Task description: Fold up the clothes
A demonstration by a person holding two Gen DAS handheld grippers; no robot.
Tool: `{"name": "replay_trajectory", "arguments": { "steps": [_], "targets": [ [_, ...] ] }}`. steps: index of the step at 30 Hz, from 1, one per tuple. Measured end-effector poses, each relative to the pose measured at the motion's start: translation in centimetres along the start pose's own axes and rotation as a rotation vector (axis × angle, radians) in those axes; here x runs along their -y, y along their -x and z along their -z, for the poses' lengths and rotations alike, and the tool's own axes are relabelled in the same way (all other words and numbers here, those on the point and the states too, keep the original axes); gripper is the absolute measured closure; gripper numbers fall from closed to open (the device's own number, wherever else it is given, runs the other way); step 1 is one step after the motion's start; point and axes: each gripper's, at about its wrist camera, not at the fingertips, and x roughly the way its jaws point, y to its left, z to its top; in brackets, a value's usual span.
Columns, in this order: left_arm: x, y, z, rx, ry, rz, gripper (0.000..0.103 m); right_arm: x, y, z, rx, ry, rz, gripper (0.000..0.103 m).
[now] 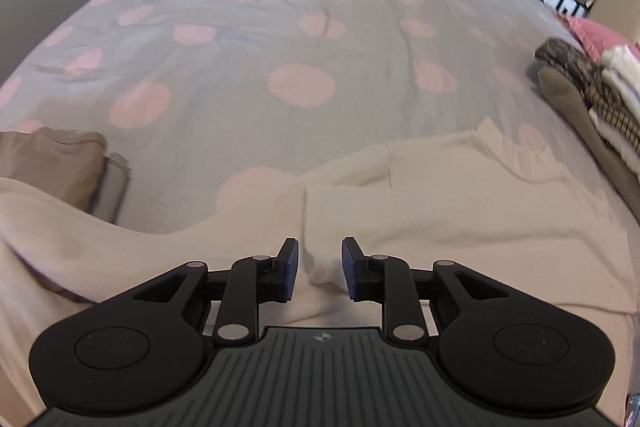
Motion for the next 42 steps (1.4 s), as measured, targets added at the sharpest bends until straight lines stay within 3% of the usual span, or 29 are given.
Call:
{"name": "replay_trajectory", "arguments": {
  "steps": [9, 17, 23, 26, 31, 38, 39, 40, 41, 42],
  "targets": [
    [-5.6, 4.6, 1.5, 0.062, 0.084, -0.089, 0.075, -3.3, 1.8, 1.7, 0.005, 0.026, -0.008, 0.061],
    [-6.9, 5.6, 2.5, 0.042, 0.139, -0.008, 0.070, -7.4, 2.6, 4.9, -0.047, 0.121, 0.068, 0.060],
    [-7.1, 7.8, 2.6, 0.065, 0.131, -0.079, 0.064, -10.9, 3.2, 7.6, -0.085, 0.187, 0.002, 0.056],
    [-8.5, 8.2, 3.8, 0.004, 0.143, -0.126, 0.063, -12.6, 3.3, 8.6, -0.077, 0.265, -0.004, 0.056],
    [-11.6, 8.8, 6.6, -0.026, 0.159, -0.203, 0.063, -14.0, 3.2, 9.2, -0.065, 0.329, -0.002, 0.055],
    [-14.4, 8.2, 8.6, -0.018, 0.179, -0.221, 0.063, -15.1, 2.4, 9.6, -0.086, 0.341, -0.015, 0.055],
    [-14.3, 8.0, 8.5, -0.008, 0.162, -0.221, 0.065, -15.3, 2.4, 9.7, -0.085, 0.345, -0.015, 0.055],
    [-14.1, 7.8, 8.5, 0.002, 0.145, -0.220, 0.074, -15.3, 2.4, 9.7, -0.084, 0.348, -0.016, 0.055],
    [-13.9, 7.6, 8.4, 0.012, 0.129, -0.219, 0.090, -15.4, 2.4, 9.8, -0.082, 0.351, -0.015, 0.055],
    [-13.7, 7.6, 8.2, 0.014, 0.121, -0.217, 0.099, -15.4, 2.4, 9.9, -0.080, 0.354, -0.014, 0.055]
  ]
}}
